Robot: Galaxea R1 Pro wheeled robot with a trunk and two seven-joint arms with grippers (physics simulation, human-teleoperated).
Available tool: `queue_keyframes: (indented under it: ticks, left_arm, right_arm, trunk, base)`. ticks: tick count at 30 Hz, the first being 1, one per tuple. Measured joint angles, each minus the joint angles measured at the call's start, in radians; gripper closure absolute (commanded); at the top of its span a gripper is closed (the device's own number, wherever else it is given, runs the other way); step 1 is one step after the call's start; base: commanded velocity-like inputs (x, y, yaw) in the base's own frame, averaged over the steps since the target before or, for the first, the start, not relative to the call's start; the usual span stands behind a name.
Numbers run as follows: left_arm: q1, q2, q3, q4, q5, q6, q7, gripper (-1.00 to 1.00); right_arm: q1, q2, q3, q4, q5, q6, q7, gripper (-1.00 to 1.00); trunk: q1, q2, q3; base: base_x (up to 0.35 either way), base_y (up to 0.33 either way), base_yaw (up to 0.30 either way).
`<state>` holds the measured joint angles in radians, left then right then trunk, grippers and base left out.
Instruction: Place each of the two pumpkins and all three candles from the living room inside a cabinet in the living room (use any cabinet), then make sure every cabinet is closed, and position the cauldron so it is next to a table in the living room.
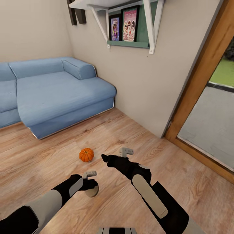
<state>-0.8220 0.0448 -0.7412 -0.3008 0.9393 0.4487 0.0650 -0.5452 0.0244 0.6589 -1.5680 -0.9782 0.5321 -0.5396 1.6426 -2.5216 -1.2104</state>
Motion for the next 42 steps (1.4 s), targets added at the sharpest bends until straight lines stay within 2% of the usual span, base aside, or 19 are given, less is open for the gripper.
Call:
queue_keyframes:
  ticks: [37,42]
  left_arm:
    - [0.0,0.007,0.003,-0.042,0.0,0.007,-0.005,1.0]
    - [0.0,0.007,0.001,-0.042,0.001,0.006,-0.005,1.0]
  right_arm:
    - [0.0,0.0,-0.003,0.001,-0.001,-0.001,-0.001,-1.0]
    - [0.0,0.0,-0.003,0.001,-0.001,-0.001,-0.002,-1.0]
  trunk:
    - [-0.017,0.009,0.143]
    - [-0.019,0.01,0.163]
  base:
    - [-0.032,0.0,0.0]
    - [-0.213,0.0,0.022]
